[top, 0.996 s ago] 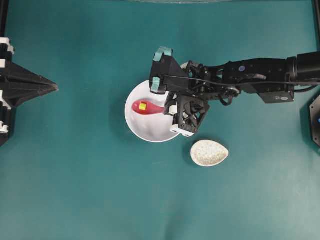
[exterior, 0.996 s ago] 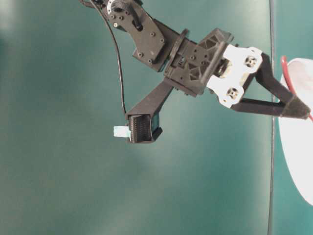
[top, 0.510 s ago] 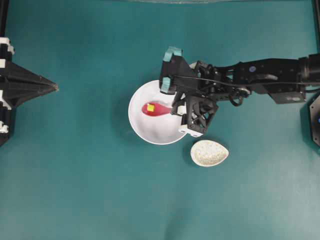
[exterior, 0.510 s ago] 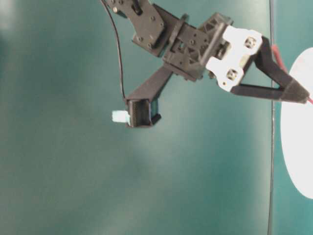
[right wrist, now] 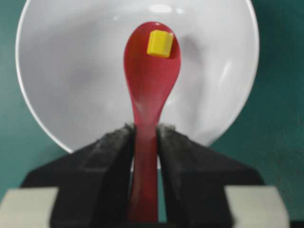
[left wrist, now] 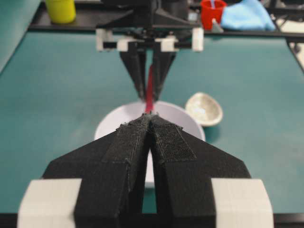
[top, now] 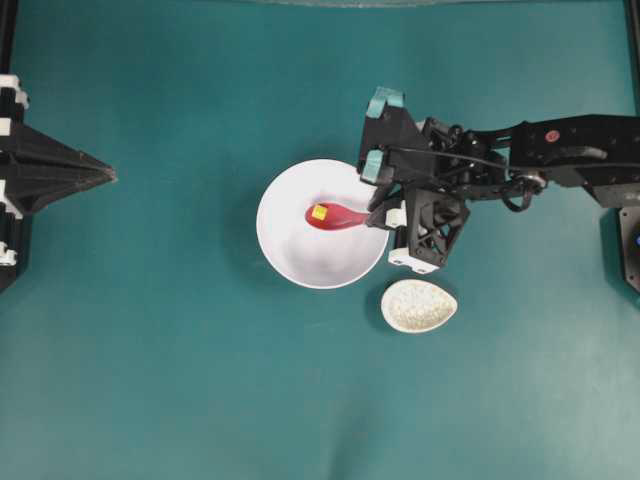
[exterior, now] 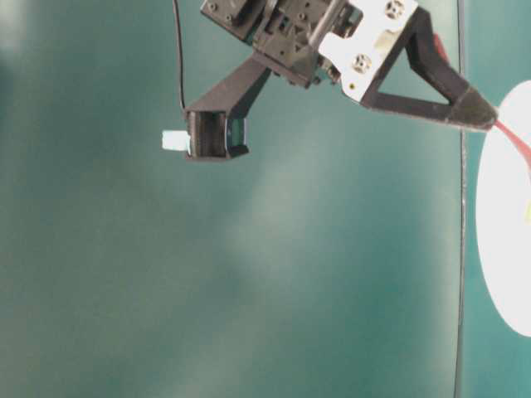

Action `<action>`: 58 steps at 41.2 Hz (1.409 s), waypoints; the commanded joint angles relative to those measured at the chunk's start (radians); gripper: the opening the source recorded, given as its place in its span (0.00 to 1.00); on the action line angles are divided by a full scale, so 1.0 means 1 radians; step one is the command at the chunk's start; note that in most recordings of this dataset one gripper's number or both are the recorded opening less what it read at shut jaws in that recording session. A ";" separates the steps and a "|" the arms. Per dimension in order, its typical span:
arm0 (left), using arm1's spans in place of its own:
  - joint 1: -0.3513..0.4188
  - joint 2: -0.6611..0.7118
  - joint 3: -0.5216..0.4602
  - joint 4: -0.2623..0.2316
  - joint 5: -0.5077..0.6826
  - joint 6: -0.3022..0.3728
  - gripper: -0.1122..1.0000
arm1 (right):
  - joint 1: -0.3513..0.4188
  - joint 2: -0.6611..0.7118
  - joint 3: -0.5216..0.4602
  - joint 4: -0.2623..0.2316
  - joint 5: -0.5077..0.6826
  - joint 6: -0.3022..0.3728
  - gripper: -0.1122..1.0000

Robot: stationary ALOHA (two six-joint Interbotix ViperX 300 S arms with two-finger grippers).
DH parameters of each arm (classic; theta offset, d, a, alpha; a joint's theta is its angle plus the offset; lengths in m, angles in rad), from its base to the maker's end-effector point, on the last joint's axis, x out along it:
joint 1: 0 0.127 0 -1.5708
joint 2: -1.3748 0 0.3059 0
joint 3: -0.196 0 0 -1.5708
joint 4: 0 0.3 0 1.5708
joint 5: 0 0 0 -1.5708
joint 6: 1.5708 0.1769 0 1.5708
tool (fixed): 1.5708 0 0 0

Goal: Scoop the yellow hexagonal prism block from the bowl with a spoon using the right arm.
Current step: 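Raise the spoon carrying the block toward the bowl rim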

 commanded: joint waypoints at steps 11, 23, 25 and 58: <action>0.002 0.003 -0.029 0.003 -0.011 -0.002 0.11 | 0.011 -0.048 0.011 -0.002 -0.043 0.000 0.31; 0.002 0.003 -0.028 0.003 -0.011 -0.002 0.11 | 0.011 -0.048 0.011 0.000 -0.043 0.000 0.31; 0.002 0.003 -0.028 0.003 -0.011 -0.002 0.11 | 0.011 -0.048 0.011 -0.002 -0.043 0.000 0.31; 0.002 0.003 -0.029 0.003 -0.011 -0.002 0.11 | 0.011 -0.221 -0.006 -0.170 0.028 -0.026 0.31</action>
